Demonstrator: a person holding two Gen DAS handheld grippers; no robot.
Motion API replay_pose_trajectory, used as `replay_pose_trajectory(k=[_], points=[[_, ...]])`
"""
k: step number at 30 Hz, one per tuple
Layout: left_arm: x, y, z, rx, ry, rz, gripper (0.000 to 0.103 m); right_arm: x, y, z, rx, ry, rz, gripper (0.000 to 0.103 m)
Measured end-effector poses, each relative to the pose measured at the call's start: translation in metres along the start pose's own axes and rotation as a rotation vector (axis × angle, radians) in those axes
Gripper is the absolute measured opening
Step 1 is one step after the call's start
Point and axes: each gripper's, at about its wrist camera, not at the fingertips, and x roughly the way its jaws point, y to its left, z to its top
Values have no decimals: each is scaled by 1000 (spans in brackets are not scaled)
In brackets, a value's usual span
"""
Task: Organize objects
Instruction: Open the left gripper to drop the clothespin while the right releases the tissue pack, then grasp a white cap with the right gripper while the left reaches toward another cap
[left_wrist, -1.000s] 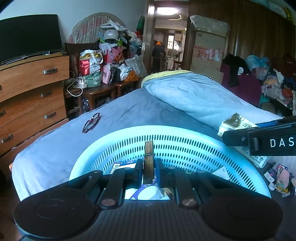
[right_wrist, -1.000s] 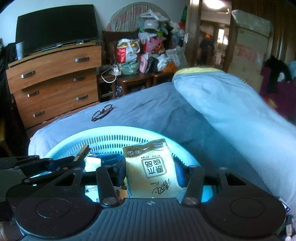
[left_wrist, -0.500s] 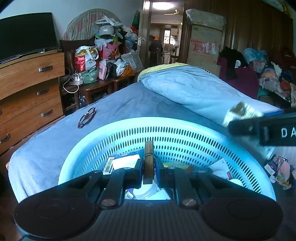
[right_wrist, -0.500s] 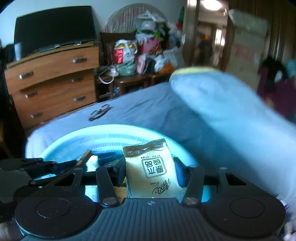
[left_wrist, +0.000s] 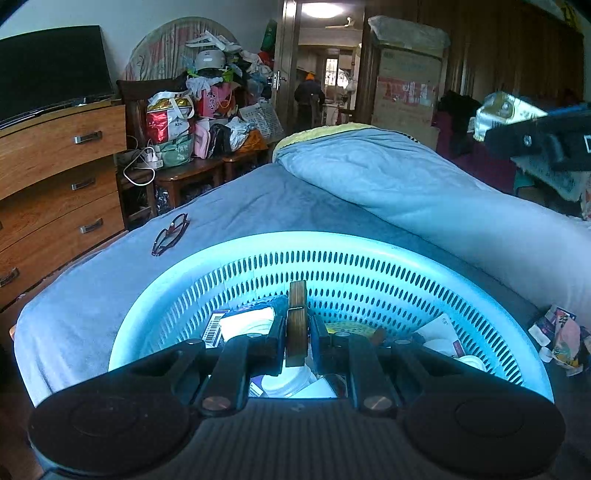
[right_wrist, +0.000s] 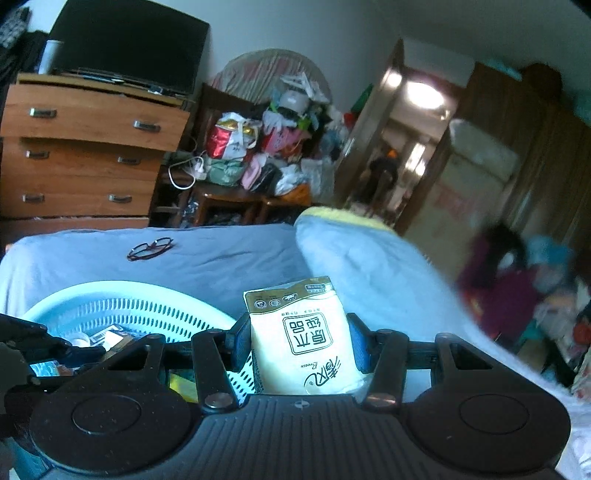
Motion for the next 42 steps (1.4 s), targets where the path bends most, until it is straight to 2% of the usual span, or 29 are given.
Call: replay_pose_trajectory(k=[16, 25, 26, 27, 29, 30, 35, 37, 40, 42], points=[[2, 1, -1, 1, 3, -4, 14, 3, 17, 4, -145, -36, -86, 52], [2, 1, -1, 7, 5, -10, 14, 4, 16, 1, -123, -26, -58, 54], [2, 0, -2, 10, 5, -11, 22, 4, 15, 0, -109, -31, -41, 58], [2, 0, -2, 12, 1, -12, 39, 4, 14, 0, -93, -34, -25, 68], [-2, 0, -2, 7, -19, -2, 62, 0, 12, -1, -72, -43, -17, 74], [-4, 1, -2, 5, -29, 5, 67, -1, 10, -2, -60, -44, -13, 74], [-14, -1, 4, -5, -56, 11, 71, -13, -11, -20, 19, -49, -2, 76], [-22, -10, 8, 1, -77, -3, 71, -22, -27, -41, 80, -56, -6, 77], [-43, -35, 15, 45, -132, -60, 71, -41, -62, -98, 210, -53, -43, 82], [-60, -64, 16, 89, -171, -140, 75, -54, -86, -147, 284, -15, -90, 82]])
